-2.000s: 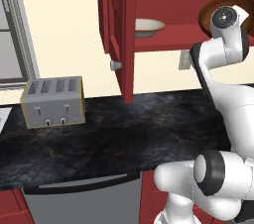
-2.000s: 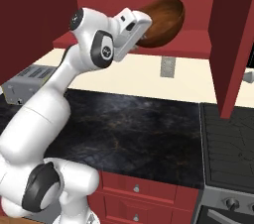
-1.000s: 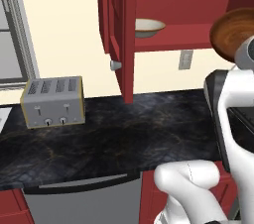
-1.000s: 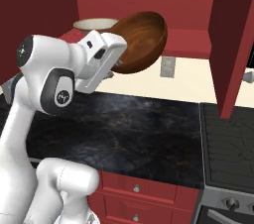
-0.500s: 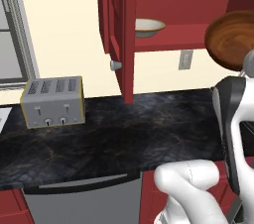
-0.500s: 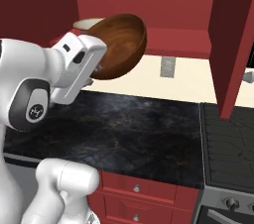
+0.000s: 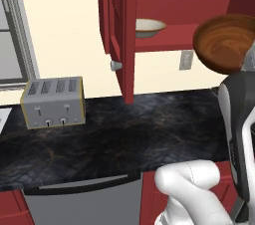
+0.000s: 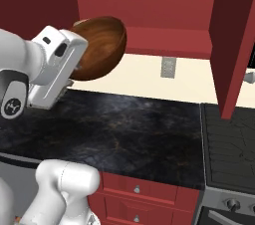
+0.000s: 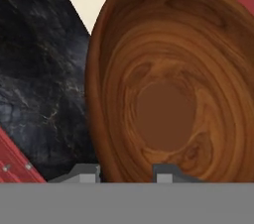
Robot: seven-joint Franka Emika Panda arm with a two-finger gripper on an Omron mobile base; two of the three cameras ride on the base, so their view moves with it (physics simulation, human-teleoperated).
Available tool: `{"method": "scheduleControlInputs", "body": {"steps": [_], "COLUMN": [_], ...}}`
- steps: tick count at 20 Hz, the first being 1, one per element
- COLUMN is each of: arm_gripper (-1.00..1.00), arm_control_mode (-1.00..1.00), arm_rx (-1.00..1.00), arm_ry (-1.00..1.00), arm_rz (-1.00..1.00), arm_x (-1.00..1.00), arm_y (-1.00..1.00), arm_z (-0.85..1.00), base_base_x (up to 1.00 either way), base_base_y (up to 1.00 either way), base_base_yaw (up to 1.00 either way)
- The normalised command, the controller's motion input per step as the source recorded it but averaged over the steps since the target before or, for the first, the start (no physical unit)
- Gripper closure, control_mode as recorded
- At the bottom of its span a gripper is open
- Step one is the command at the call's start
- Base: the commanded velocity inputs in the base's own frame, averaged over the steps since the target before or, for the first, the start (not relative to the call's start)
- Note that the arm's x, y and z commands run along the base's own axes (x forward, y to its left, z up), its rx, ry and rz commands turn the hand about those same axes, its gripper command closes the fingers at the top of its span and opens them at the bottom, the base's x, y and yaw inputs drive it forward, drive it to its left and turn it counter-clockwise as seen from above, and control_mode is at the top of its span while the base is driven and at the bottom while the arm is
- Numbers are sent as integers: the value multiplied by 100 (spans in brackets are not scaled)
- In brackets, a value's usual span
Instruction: Move the bowls from the cabinet to the plates on the dining table.
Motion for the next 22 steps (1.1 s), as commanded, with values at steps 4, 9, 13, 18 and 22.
{"method": "scheduleControlInputs", "body": {"steps": [4,9,13,18,22], "arm_gripper": [100,100,100,100,100], "arm_control_mode": [-100,-100,-100,-100,-100], "arm_rx": [0,0,0,0,0], "arm_ry": [8,5,2,0,0], "arm_rz": [7,2,0,0,0], "arm_x": [0,4,6,-1,-5], "arm_y": [27,7,0,0,0], "arm_z": [1,0,-4,-3,0], "base_base_x": [0,0,0,0,0], "base_base_y": [0,0,0,0,0], "base_base_yaw": [0,0,0,0,0]}}
